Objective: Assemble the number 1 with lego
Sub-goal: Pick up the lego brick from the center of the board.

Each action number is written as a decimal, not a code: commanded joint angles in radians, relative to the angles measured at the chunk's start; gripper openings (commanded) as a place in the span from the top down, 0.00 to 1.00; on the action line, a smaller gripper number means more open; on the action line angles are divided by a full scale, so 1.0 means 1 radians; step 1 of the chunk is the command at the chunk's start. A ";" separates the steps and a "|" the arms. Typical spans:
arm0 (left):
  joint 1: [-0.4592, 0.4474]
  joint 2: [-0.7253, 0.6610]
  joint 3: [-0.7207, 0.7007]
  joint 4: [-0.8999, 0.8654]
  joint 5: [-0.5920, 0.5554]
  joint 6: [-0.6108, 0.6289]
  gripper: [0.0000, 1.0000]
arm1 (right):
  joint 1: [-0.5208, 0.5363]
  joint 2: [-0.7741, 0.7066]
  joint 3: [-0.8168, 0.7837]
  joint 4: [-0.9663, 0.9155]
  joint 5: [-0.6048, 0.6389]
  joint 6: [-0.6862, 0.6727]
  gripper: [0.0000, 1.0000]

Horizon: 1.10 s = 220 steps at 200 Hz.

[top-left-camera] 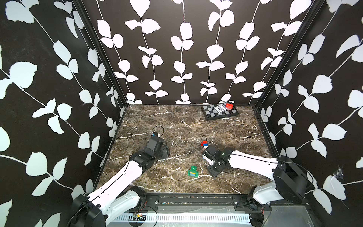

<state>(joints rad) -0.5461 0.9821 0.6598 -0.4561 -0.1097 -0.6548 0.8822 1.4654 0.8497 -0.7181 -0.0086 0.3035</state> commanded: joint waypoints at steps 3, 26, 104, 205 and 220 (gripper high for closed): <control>0.008 0.004 0.023 0.026 0.006 -0.003 0.33 | -0.005 0.020 0.047 -0.085 -0.021 -0.021 0.50; 0.009 0.004 0.023 0.028 0.007 -0.002 0.33 | -0.006 0.060 0.071 -0.090 -0.039 -0.025 0.51; 0.012 0.004 0.020 0.031 0.010 -0.003 0.33 | -0.006 0.106 0.085 -0.075 -0.028 -0.030 0.57; 0.014 -0.005 0.018 0.022 0.009 -0.003 0.33 | -0.009 0.156 0.103 -0.061 0.001 -0.036 0.58; 0.014 -0.008 0.017 0.022 0.009 -0.005 0.33 | -0.009 0.159 0.104 -0.058 0.001 -0.036 0.60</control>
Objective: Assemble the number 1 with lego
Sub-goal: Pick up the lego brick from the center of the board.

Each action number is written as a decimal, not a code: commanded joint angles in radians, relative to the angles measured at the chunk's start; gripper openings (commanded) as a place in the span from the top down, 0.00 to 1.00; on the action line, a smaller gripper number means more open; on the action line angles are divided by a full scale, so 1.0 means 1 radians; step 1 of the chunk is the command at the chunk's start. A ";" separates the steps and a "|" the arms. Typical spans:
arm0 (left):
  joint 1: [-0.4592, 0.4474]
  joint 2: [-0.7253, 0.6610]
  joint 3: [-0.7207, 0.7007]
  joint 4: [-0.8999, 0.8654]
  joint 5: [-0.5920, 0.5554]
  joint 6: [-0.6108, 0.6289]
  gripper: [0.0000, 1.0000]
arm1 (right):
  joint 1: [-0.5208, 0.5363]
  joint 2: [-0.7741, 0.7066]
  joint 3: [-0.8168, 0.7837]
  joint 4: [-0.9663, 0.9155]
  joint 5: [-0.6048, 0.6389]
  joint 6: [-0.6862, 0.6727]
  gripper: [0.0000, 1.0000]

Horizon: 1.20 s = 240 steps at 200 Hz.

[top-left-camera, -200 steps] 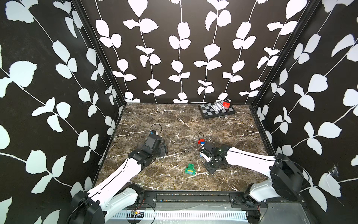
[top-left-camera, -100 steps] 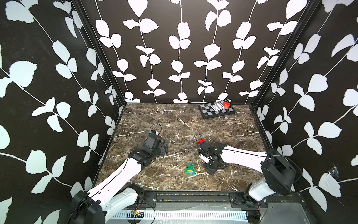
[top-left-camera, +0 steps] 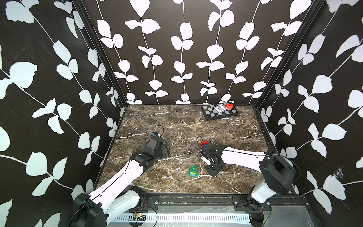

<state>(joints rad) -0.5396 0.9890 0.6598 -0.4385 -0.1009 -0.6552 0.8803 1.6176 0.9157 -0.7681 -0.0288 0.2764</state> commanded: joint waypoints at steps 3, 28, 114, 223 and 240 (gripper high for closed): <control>0.007 -0.014 0.016 0.004 0.001 -0.004 0.33 | -0.007 0.008 0.039 -0.009 0.021 -0.010 0.61; 0.009 -0.021 0.017 -0.002 -0.003 -0.003 0.33 | -0.009 -0.003 0.046 -0.015 0.021 -0.016 0.69; 0.010 -0.069 -0.030 0.023 0.074 0.017 0.33 | -0.001 -0.257 0.186 -0.172 -0.107 -0.452 0.81; 0.016 -0.099 -0.052 0.004 0.330 0.078 0.30 | 0.187 0.061 0.648 -0.485 -0.099 -0.655 0.82; 0.020 -0.104 -0.051 -0.026 0.303 0.072 0.30 | 0.199 0.082 0.659 -0.479 -0.087 -0.643 0.82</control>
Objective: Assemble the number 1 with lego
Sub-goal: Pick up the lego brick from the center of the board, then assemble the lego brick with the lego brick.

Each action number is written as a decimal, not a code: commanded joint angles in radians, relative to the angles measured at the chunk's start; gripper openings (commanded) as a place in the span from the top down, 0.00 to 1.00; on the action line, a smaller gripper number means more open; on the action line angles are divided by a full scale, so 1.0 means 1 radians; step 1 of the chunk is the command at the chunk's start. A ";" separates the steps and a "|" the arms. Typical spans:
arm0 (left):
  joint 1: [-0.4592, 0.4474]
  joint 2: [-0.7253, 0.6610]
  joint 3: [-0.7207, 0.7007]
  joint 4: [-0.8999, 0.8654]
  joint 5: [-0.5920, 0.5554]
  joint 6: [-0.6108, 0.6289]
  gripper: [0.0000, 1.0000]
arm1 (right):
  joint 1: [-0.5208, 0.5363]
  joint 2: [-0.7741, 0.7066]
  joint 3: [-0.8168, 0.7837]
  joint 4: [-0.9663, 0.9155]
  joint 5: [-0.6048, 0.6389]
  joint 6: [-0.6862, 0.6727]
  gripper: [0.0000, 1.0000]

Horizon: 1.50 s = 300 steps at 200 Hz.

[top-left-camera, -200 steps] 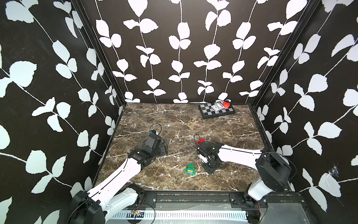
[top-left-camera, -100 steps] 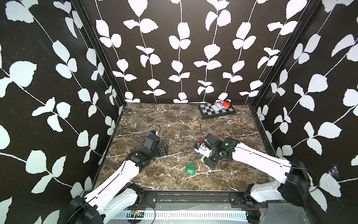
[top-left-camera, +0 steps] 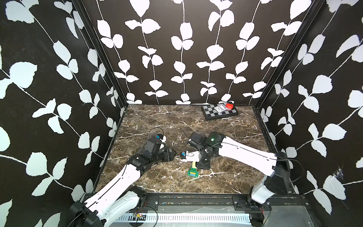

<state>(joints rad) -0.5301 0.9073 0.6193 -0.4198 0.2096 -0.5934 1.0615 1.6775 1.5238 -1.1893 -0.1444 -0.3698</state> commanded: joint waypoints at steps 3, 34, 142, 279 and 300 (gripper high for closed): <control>0.011 -0.023 -0.010 -0.051 -0.015 0.009 0.30 | 0.018 0.026 0.051 -0.053 0.029 0.006 0.83; 0.025 -0.046 -0.020 -0.098 -0.077 -0.008 0.30 | 0.031 0.069 0.077 -0.047 0.047 0.015 0.82; 0.047 -0.146 -0.055 -0.162 -0.191 -0.063 0.30 | 0.064 0.144 0.115 -0.051 0.096 0.152 0.85; 0.051 -0.167 -0.059 -0.178 -0.192 -0.062 0.30 | 0.077 0.183 0.092 -0.013 0.104 0.206 0.84; 0.052 -0.168 -0.059 -0.178 -0.191 -0.061 0.30 | 0.077 0.186 0.083 -0.011 0.093 0.212 0.84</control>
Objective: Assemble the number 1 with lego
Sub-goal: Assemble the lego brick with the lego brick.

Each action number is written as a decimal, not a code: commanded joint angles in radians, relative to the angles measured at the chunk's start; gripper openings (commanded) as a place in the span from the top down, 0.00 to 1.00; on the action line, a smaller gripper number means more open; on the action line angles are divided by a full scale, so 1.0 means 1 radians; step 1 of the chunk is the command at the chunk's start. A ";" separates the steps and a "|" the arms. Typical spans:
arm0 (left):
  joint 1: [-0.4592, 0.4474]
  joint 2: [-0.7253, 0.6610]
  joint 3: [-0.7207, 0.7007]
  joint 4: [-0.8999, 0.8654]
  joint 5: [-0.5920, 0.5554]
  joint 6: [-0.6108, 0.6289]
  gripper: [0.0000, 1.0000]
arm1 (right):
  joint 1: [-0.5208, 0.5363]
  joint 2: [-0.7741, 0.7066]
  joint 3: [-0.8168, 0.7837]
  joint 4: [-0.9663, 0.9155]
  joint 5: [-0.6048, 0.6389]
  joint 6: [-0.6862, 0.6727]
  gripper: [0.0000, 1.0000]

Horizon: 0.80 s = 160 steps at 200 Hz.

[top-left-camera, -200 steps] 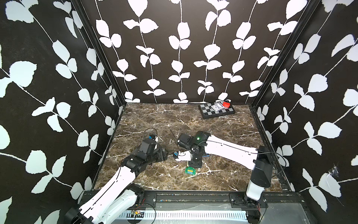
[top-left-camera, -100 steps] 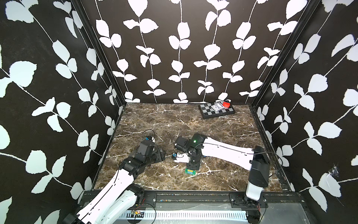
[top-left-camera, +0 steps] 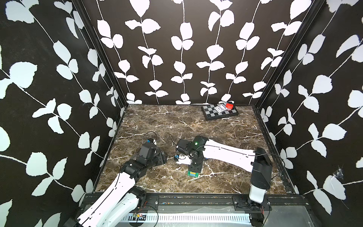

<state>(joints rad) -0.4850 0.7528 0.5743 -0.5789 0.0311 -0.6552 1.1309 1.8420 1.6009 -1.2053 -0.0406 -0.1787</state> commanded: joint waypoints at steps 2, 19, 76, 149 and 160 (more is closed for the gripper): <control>0.007 -0.012 -0.014 -0.018 -0.012 0.001 0.30 | 0.007 0.022 0.005 0.006 -0.013 0.021 0.84; 0.010 -0.011 -0.014 -0.015 -0.012 0.002 0.30 | 0.007 0.022 -0.001 0.004 -0.031 0.024 0.84; 0.011 -0.010 -0.015 -0.014 -0.007 0.003 0.30 | 0.007 0.022 -0.037 0.028 -0.028 0.033 0.84; 0.017 -0.026 -0.017 -0.032 -0.019 0.000 0.30 | 0.016 0.103 -0.039 -0.024 0.041 0.066 0.88; 0.016 -0.034 -0.017 -0.039 -0.026 -0.001 0.30 | 0.020 0.118 -0.041 -0.026 0.042 0.072 0.88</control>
<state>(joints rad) -0.4744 0.7456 0.5732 -0.5854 0.0269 -0.6552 1.1416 1.8606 1.6035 -1.1992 -0.0196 -0.1379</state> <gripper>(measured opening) 0.697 0.318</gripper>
